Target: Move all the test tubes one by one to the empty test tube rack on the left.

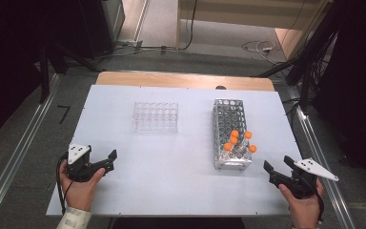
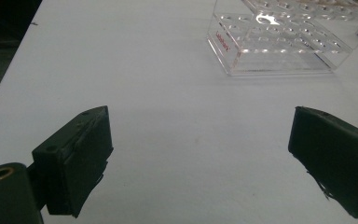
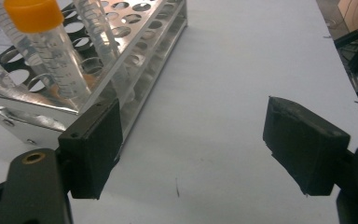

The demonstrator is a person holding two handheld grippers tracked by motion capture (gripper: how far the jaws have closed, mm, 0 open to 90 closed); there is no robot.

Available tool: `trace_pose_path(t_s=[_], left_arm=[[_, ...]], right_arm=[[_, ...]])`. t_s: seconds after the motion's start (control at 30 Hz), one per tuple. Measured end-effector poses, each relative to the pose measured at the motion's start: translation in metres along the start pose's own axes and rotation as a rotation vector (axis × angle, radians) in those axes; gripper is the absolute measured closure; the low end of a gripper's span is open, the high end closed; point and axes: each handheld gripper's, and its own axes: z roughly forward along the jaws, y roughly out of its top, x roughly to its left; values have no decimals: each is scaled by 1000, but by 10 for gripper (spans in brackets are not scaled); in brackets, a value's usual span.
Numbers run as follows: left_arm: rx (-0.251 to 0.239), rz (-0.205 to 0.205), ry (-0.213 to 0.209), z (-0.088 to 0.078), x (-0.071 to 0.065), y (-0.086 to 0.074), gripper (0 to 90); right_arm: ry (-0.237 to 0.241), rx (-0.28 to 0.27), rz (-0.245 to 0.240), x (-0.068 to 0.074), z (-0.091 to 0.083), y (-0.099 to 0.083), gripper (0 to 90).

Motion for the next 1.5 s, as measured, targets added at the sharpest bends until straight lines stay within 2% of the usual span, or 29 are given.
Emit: trace_pose_path(t_s=[0.3,0.87,1.07,1.5], left_arm=[[7,11,-6,1,-3,0,61],[16,19,-7,3,-4,-1,61],[16,19,-8,3,-4,-1,61],[20,18,-7,4,-4,-1,60]], right_arm=[[27,-3,-27,9,0,4,190],[109,-21,-74,33,9,12,260],[127,-28,-97,40,14,16,327],[166,-39,-116,47,25,17,552]])
